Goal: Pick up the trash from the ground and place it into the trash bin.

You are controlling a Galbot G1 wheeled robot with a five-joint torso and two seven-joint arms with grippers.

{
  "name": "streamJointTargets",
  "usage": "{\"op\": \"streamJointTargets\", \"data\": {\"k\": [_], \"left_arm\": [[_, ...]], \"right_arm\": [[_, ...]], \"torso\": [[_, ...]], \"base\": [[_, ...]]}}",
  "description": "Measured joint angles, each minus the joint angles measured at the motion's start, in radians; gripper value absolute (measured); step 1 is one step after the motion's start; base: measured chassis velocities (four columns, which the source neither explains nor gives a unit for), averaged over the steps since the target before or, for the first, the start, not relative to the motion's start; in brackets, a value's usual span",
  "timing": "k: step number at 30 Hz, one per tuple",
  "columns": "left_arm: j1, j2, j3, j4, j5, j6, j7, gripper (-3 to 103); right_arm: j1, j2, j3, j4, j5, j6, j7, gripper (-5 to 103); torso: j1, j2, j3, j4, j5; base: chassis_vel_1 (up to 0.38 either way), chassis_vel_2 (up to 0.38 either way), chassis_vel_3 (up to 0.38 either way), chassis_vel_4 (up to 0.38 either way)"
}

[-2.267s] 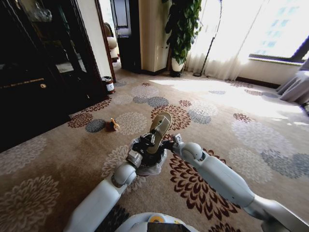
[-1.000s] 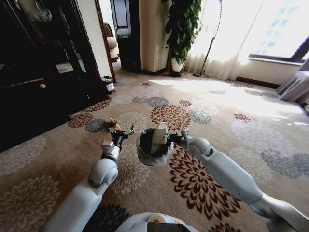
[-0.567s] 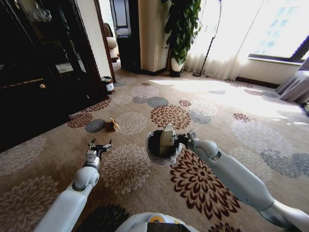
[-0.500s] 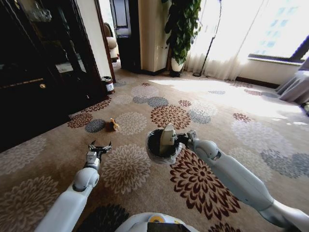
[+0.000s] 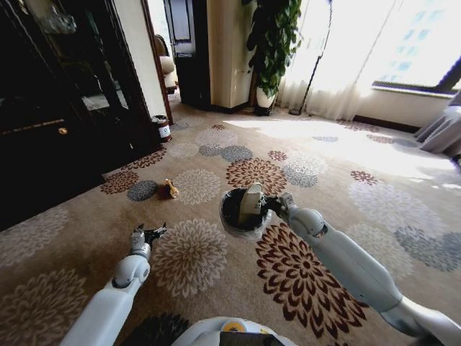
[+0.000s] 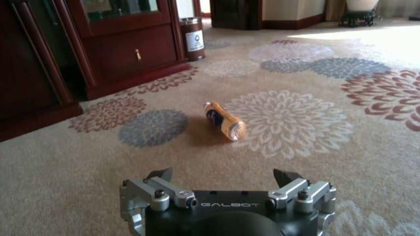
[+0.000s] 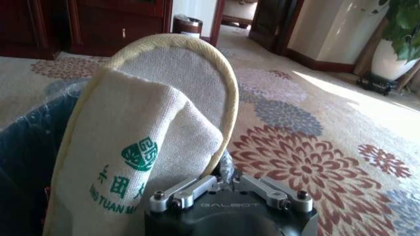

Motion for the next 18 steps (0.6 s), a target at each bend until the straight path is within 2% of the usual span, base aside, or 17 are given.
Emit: {"op": "streamJointTargets", "data": {"k": [18], "left_arm": [[-0.014,-0.011,0.027,0.027,0.002,-0.006,0.001,100]], "right_arm": [[0.011,0.025,-0.016,-0.007,0.021,-0.011,0.0,1]], "torso": [[0.0,0.0,0.0,0.0003,-0.0001]], "base": [[-0.036,0.201,0.042,-0.203]]}}
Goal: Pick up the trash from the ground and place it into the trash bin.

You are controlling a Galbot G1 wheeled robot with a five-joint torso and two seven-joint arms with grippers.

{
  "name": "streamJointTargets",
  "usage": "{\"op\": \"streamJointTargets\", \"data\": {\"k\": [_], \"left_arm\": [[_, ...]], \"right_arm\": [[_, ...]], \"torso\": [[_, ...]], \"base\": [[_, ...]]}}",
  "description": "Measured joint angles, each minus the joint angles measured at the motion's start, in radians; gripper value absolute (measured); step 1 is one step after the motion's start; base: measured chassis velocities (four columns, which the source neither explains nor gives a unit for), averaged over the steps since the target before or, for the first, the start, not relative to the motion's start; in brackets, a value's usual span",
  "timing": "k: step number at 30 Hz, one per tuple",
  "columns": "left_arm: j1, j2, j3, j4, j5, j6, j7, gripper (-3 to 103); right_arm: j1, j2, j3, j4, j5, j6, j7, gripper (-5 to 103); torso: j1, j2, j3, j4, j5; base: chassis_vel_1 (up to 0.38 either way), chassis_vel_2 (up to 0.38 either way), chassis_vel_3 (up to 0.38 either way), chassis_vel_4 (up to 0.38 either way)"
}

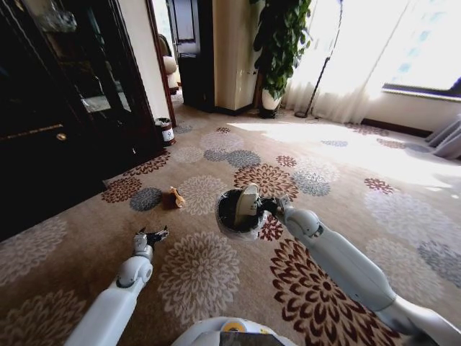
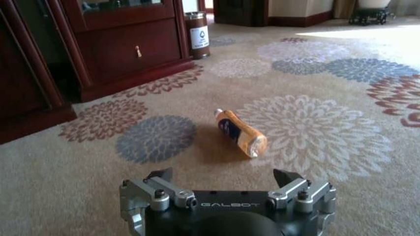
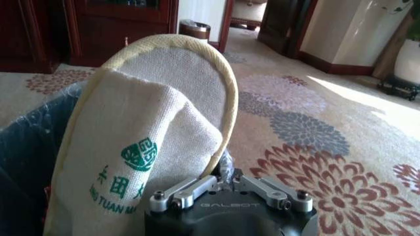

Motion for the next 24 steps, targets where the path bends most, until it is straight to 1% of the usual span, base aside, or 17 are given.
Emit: {"op": "streamJointTargets", "data": {"k": [6,10,11,15,24], "left_arm": [[-0.001,0.0,0.007,-0.001,0.011,-0.01,0.01,100],[-0.002,-0.003,0.013,-0.001,0.014,-0.013,0.012,100],[-0.002,-0.005,0.016,0.0,0.015,-0.013,0.012,100],[-0.003,-0.012,0.02,0.008,0.013,-0.013,0.009,100],[-0.01,-0.017,0.022,0.026,0.006,-0.005,0.001,100]], "right_arm": [[0.0,-0.003,-0.002,0.002,0.001,-0.016,0.0,1],[-0.003,-0.003,-0.002,0.002,-0.004,-0.017,0.001,1],[-0.005,-0.002,-0.002,0.002,-0.007,-0.017,0.001,1],[-0.008,0.004,-0.005,0.001,-0.013,-0.017,0.0,1],[-0.003,0.012,-0.013,0.0,-0.016,-0.016,0.0,1]], "torso": [[0.0,0.0,0.0,0.0,0.0002],[0.0,0.0,0.0,-0.0003,0.0001],[0.0,0.0,0.0,-0.0004,0.0006],[0.0,0.0,0.0,-0.0004,0.0002],[0.0,0.0,0.0,-0.0001,0.0001]], "base": [[-0.154,0.196,0.172,-0.208],[-0.24,0.189,0.235,-0.188],[-0.213,0.192,0.221,-0.178],[-0.235,0.17,0.225,-0.19],[-0.27,0.3,0.27,-0.296]]}}
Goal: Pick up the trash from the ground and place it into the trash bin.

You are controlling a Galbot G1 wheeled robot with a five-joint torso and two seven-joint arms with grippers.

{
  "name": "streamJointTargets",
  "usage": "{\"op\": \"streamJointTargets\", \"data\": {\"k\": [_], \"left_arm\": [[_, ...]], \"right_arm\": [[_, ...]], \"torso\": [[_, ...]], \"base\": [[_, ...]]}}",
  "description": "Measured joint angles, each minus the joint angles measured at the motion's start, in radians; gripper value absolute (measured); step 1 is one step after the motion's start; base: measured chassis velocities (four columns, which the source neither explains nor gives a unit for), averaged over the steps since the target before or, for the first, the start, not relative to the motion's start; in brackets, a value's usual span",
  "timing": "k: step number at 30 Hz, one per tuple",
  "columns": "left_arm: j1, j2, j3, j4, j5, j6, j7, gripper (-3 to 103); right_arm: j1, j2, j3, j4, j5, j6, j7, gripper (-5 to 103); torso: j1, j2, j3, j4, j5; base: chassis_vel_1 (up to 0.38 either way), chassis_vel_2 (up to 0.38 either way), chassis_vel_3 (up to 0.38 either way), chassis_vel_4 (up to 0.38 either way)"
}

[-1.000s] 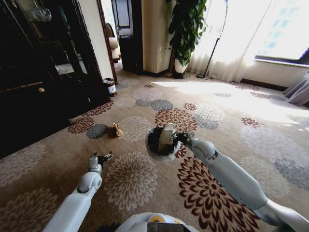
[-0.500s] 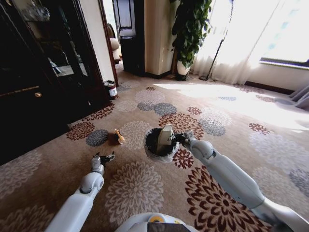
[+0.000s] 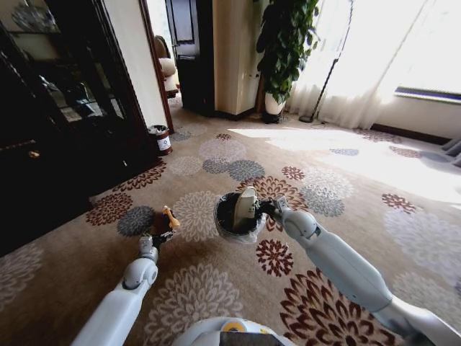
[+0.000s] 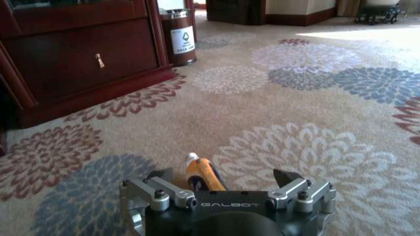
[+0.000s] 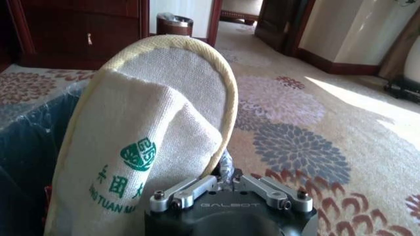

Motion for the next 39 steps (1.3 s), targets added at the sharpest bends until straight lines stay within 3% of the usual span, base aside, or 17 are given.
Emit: {"op": "streamJointTargets", "data": {"k": [4,9,15,26,32,39], "left_arm": [[0.0,-0.008,0.003,0.004,-0.013,0.009,-0.011,100],[0.0,-0.067,0.032,0.031,-0.027,0.055,-0.119,100],[-0.022,-0.08,0.03,0.1,-0.061,0.071,-0.164,100],[-0.093,-0.076,0.035,0.283,-0.11,0.04,-0.118,100],[-0.139,-0.083,0.059,0.386,-0.1,-0.012,-0.066,103],[-0.156,-0.088,0.071,0.418,-0.115,-0.037,-0.064,78]], "right_arm": [[-0.005,-0.001,0.001,0.002,0.0,0.002,0.001,1],[-0.025,-0.005,0.013,0.006,-0.001,0.013,0.001,1],[-0.039,-0.016,0.022,0.012,-0.001,0.023,0.0,1],[-0.047,-0.012,0.022,0.011,-0.004,0.043,0.0,1],[-0.047,-0.016,0.019,0.007,-0.004,0.053,0.0,1],[-0.051,-0.028,0.021,0.0,-0.004,0.062,0.0,1]], "torso": [[0.0,0.0,0.0,0.0001,0.0007],[0.0,0.0,0.0,0.0,0.0],[0.0,0.0,0.0,-0.0003,0.0],[0.0,0.0,0.0,0.0,0.0004],[0.0,0.0,0.0,0.0,0.0],[0.0,0.0,0.0,-0.0002,0.0]], "base": [[-0.322,0.319,0.304,-0.303],[-0.21,0.196,0.212,-0.202],[-0.046,0.02,0.02,-0.023],[0.018,-0.013,-0.011,0.009],[0.0,0.0,0.0,0.0],[0.0,0.0,0.0,0.0]]}}
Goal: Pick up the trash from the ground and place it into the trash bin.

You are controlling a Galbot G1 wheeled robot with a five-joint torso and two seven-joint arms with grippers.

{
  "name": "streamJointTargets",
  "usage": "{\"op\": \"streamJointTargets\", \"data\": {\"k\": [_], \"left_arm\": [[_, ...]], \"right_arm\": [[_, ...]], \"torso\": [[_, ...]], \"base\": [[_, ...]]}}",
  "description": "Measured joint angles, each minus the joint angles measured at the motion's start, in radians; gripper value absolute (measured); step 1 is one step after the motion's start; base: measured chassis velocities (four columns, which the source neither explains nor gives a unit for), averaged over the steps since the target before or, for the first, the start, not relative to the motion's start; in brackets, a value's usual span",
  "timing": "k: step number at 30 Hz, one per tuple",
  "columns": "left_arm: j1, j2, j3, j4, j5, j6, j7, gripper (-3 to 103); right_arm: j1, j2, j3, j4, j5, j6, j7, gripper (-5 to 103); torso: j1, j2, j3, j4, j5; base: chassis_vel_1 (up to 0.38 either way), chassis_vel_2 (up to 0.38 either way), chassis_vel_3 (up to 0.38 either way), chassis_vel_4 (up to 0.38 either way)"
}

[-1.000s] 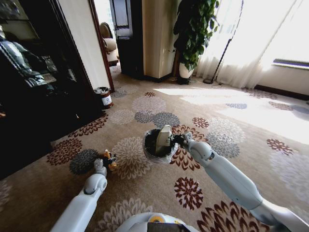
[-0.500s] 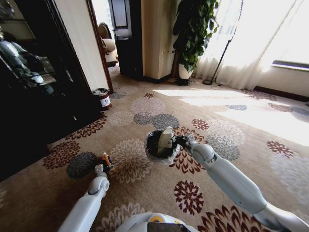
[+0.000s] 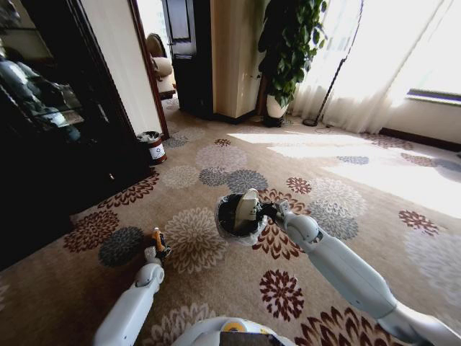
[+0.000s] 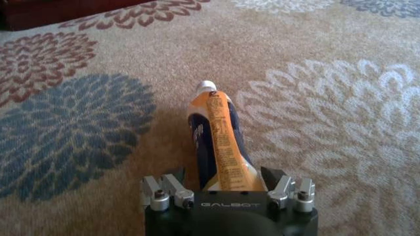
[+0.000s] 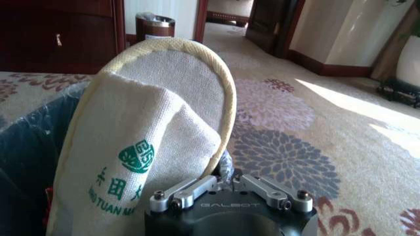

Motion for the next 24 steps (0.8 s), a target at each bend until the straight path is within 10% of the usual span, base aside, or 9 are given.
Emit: {"op": "streamJointTargets", "data": {"k": [16,24], "left_arm": [[0.003,0.011,-0.012,-0.042,-0.043,-0.026,0.001,36],[0.02,0.071,0.003,-0.378,0.236,-0.166,0.076,34]], "right_arm": [[0.0,-0.001,-0.001,0.008,0.011,0.007,0.0,1],[0.002,0.01,-0.009,-0.001,0.011,0.005,0.0,1]], "torso": [[0.0,0.0,0.0,0.0003,-0.0002],[0.0,0.0,0.0,0.0003,0.0001]], "base": [[0.0,0.0,0.0,0.0],[0.0,0.0,0.0,0.0]]}}
